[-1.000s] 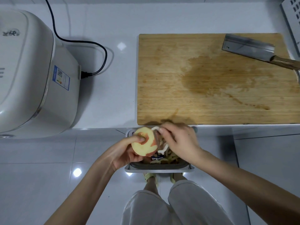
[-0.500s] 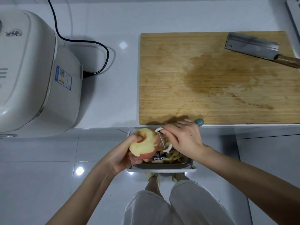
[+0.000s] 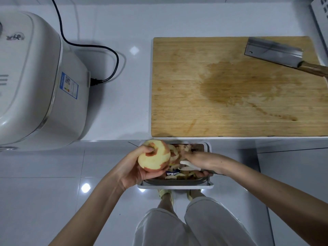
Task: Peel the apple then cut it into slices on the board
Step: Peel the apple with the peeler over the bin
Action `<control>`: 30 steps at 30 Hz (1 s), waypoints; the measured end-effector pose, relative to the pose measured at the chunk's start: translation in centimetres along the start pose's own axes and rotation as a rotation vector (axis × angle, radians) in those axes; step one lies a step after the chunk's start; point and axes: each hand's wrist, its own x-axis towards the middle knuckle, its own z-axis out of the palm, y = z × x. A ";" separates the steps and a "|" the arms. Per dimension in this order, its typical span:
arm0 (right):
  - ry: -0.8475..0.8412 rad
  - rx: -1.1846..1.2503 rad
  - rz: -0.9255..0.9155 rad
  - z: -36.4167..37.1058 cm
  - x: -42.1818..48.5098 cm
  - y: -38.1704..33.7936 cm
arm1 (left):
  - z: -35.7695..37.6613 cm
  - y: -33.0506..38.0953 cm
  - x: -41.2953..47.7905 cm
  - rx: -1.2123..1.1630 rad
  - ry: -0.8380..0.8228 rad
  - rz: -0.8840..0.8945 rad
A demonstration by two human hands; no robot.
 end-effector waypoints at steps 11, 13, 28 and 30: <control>1.108 -0.352 -0.954 2.0 -1.5 -1.3 | 1.2 -0.9 0.6 0.077 0.043 0.046; 1.182 -0.403 -0.973 2.5 -1.3 -2.0 | 1.8 -1.3 0.7 0.085 0.039 0.084; 1.123 -0.217 -1.046 2.1 -0.3 -0.6 | 1.2 -0.9 -0.7 0.073 0.007 0.041; 1.117 -0.224 -1.055 2.3 -0.3 -0.8 | 1.1 -1.1 -0.8 0.046 0.022 0.035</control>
